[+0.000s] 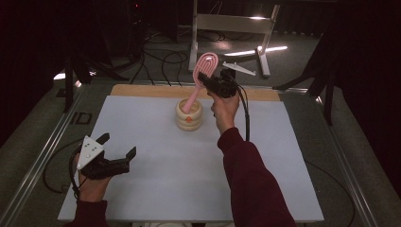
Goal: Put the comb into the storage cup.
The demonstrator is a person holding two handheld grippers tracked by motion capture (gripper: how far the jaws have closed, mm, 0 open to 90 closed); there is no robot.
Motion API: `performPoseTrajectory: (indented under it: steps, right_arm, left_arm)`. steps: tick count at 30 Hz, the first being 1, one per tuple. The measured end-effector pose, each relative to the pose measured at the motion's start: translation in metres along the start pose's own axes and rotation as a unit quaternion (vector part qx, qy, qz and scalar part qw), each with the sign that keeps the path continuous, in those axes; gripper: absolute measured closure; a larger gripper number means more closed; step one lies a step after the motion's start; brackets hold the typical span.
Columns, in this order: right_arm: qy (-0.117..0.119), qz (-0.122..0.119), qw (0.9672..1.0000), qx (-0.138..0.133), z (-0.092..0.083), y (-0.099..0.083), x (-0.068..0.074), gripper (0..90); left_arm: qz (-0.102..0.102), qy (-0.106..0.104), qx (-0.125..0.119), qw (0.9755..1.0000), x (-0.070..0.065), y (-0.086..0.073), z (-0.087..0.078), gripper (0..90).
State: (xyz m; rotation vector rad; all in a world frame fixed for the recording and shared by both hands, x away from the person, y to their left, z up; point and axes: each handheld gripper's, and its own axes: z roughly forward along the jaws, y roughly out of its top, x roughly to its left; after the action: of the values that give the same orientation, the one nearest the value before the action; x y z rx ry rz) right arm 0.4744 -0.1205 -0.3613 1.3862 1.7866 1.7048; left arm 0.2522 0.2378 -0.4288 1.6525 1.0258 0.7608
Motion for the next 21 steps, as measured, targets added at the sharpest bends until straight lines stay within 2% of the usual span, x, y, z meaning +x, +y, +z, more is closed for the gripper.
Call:
performPoseTrajectory:
  steps: [2,8,21]
  right_arm:
    - [-0.007,0.005,1.0,-0.002,0.0008,-0.0003,-0.0028,64.3]
    - [-0.023,-0.002,0.9997,-0.006,0.0024,-0.0011,-0.005,64.4]
    - [-0.037,-0.004,0.9993,-0.01,0.0065,-0.0041,-0.0081,64.3]
  left_arm:
    - [-0.003,-0.002,-0.003,1.0,0.0004,0.0003,-0.0006,0.1]
    - [-0.004,-0.001,-0.003,1.0,0.0006,0.0003,-0.001,0.1]
    - [-0.004,-0.002,-0.005,1.0,-0.0011,0.0005,-0.0007,0.1]
